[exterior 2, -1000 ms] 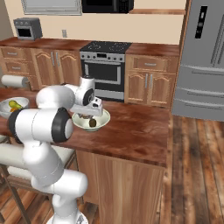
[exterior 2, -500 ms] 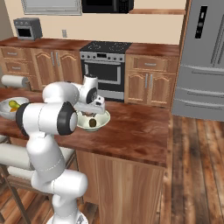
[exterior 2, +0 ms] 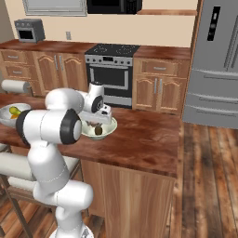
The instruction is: Take the fruits from the plate on the dining counter and place two fruits in each bowl.
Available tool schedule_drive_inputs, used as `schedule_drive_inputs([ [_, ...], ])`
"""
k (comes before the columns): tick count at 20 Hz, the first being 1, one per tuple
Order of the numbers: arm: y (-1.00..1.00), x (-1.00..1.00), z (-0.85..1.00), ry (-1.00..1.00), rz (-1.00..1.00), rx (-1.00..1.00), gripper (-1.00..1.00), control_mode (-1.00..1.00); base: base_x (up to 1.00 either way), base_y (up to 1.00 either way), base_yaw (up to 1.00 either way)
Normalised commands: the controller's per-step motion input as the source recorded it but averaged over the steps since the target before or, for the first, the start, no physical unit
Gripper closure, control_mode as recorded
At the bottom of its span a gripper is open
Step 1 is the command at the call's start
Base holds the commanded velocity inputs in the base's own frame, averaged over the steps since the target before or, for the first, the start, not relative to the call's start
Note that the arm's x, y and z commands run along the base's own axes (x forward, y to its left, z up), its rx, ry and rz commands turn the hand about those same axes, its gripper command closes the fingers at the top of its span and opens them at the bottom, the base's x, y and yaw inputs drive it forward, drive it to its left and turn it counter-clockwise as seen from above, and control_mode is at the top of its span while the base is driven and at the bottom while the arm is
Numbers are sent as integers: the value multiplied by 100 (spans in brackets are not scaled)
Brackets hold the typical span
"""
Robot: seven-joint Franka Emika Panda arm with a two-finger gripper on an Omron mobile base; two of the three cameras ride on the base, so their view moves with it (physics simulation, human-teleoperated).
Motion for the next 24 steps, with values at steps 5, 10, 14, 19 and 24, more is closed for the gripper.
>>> schedule_drive_inputs([
  [5, 0, 0, -13, 0, 0, -1, 100, -100, 0, 0, 0],
  [10, 0, 23, 0, 0, 0, -3, 100, -100, 0, 0, 0],
  [14, 3, 33, -11, 2, 0, -4, 100, -100, 0, 0, 0],
  [19, 4, 24, -16, 3, 0, -3, 100, -100, 0, 0, 0],
  [24, 0, 3, -13, 6, 0, 0, 100, -100, 0, 0, 0],
])
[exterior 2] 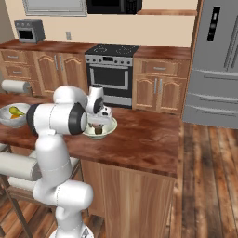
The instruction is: Take the fruits from the plate on the dining counter and place two fruits in each bowl.
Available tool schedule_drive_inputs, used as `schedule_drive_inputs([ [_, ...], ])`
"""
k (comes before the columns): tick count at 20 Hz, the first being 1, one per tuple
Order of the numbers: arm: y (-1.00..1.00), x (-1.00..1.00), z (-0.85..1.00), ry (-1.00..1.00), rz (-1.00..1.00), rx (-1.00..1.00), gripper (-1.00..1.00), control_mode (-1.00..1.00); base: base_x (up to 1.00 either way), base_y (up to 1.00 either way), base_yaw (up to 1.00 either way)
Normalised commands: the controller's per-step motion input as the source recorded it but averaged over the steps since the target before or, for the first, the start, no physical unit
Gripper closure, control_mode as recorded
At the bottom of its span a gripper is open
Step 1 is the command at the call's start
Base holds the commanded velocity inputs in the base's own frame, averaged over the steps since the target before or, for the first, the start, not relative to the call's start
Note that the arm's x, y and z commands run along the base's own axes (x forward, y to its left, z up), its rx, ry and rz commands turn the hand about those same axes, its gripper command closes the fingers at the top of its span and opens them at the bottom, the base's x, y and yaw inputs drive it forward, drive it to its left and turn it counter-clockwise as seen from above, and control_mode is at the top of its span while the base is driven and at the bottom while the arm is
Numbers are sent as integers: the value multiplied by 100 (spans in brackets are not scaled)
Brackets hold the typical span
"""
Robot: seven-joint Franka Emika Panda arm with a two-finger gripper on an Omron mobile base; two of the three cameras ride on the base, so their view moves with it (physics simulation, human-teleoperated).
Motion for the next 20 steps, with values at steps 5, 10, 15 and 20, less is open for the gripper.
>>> schedule_drive_inputs([
  [5, 0, 1, 0, 0, 0, 0, -100, -100, 0, 0, 0],
  [10, 0, 0, 5, 0, 0, 0, -100, -100, 0, 0, 0],
  [15, 0, -19, 19, 0, 0, 0, -100, -100, 0, 0, 0],
  [20, 0, -35, 39, 0, 0, 0, -100, -100, 0, 0, 0],
])
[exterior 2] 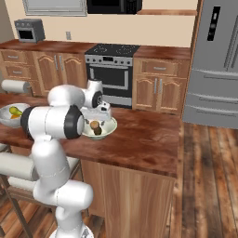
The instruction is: Take the fruits from the plate on the dining counter and place two fruits in each bowl.
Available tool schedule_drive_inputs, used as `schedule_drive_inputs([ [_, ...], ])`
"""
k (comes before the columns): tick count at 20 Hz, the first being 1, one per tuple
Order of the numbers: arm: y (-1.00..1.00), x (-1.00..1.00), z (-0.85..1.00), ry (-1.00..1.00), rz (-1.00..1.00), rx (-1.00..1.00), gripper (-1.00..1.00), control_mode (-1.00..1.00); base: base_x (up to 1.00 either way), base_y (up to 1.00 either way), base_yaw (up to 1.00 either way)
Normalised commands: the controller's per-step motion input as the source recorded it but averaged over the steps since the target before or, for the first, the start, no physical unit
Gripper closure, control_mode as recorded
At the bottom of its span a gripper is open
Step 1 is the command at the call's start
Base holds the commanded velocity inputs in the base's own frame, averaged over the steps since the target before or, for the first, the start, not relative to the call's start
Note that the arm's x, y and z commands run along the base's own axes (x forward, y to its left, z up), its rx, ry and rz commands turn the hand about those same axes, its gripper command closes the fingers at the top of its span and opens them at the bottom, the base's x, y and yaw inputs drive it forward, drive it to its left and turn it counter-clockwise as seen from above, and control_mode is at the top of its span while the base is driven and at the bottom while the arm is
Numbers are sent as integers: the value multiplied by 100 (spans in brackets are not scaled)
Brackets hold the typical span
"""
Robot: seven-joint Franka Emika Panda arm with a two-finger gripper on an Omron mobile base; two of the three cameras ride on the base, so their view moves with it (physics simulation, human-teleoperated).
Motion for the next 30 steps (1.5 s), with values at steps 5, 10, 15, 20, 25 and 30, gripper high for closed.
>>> schedule_drive_inputs([
  [5, 0, -63, 59, -7, 0, 0, -100, -100, 0, 0, 0],
  [10, 0, -89, 65, -4, 0, 1, -100, -100, 0, 0, 0],
  [15, 0, -100, 63, -3, 0, 4, -100, -100, 0, 0, 0],
  [20, -2, -100, 64, -9, 0, 5, -100, -100, 0, 0, 0],
  [25, 0, -100, 66, -11, 0, 4, -100, -100, 0, 0, 0],
  [30, -9, -100, 55, -16, 0, 4, -100, -100, 0, 0, 0],
])
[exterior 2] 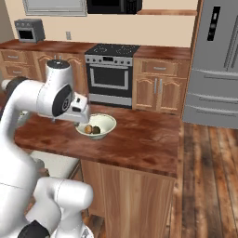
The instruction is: Take the fruits from the plate on the dining counter and place two fruits in each bowl.
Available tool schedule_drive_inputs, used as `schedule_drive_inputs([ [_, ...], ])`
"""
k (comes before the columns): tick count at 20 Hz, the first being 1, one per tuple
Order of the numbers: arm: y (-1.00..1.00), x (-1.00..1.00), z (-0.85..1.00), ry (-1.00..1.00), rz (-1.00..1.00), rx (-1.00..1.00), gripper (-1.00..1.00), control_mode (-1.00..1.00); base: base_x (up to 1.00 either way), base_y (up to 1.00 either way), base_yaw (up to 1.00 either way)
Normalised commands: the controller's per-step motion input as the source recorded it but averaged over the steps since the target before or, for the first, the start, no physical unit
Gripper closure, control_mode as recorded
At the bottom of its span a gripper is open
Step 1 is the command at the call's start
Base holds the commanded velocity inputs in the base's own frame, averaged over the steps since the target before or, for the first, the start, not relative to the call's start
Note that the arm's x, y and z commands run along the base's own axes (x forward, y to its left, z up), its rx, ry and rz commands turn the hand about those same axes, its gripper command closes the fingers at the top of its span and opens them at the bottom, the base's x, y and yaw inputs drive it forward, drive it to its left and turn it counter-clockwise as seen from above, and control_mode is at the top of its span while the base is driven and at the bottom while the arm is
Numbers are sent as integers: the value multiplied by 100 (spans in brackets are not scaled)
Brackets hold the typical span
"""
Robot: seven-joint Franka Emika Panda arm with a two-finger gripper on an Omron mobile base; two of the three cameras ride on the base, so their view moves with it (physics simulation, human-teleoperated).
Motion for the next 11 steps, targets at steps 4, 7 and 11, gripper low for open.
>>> schedule_drive_inputs([
  [4, -33, -100, 18, -19, 0, 1, -100, -100, 0, 0, 0],
  [7, -43, -100, 0, -17, 0, 0, -100, -100, 0, 0, 0],
  [11, -32, -97, 2, -15, -1, 0, -100, -100, 0, 0, 0],
])
